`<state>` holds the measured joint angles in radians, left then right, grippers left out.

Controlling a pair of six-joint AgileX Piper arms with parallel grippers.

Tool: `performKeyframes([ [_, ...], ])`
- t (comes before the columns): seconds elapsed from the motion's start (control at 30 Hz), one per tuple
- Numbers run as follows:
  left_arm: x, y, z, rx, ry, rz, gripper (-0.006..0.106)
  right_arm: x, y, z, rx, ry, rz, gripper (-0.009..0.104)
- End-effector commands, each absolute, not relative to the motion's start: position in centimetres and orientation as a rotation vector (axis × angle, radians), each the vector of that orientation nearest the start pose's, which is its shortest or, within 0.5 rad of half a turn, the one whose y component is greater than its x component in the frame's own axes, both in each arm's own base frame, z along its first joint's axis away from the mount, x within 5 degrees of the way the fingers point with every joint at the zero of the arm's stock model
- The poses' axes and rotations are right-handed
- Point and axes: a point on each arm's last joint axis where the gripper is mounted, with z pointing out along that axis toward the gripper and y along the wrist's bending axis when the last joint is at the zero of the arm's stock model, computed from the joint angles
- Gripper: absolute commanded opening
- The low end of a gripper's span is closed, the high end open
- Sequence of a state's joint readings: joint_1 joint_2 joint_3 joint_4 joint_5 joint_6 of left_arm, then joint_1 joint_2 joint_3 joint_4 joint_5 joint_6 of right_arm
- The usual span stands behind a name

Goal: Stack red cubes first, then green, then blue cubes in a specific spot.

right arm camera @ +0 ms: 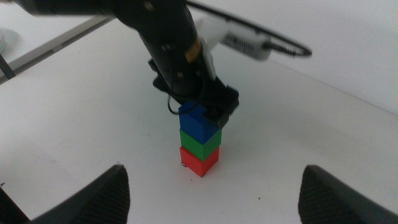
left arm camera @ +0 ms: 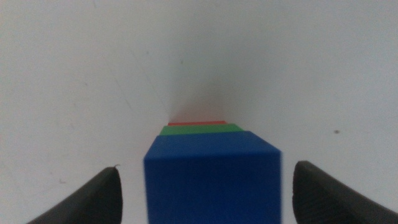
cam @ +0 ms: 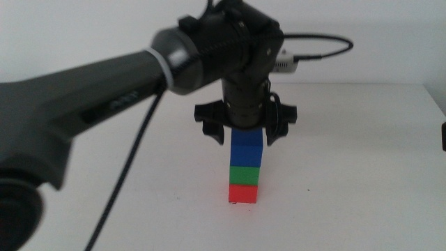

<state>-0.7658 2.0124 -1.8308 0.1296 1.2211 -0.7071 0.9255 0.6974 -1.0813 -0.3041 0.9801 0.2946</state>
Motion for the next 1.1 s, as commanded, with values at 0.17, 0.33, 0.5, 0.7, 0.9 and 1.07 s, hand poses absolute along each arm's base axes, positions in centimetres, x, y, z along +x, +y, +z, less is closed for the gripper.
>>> performKeyframes([
  [0.17, 29.7, -26.8, 34.5, 0.136, 2.703, -0.233, 0.094, 7.8, 6.5, 42.6, -0.663, 1.943, 0.388, 0.078],
  [0.33, 26.7, -23.9, 41.3, 0.294, 2.519, -0.317, 0.094, 7.8, 6.5, 42.6, -0.663, 1.943, 0.388, 0.078],
  [0.5, 23.3, -19.4, 46.4, 0.413, 2.327, -0.273, 0.094, 7.8, 6.5, 42.6, -0.663, 1.943, 0.388, 0.078],
  [0.7, 19.5, -12.2, 48.9, 0.459, 2.222, -0.221, 0.094, 7.8, 6.5, 42.6, -0.663, 1.943, 0.388, 0.078],
  [0.9, 14.1, -5.4, 48.6, 0.416, 2.107, -0.182, 0.094, 7.8, 6.5, 42.6, -0.663, 1.943, 0.387, 0.078],
  [1.07, 11.1, -2.5, 47.1, 0.258, 1.999, -0.158, 0.094, 7.7, 6.4, 42.7, -0.661, 1.941, 0.396, 0.078],
])
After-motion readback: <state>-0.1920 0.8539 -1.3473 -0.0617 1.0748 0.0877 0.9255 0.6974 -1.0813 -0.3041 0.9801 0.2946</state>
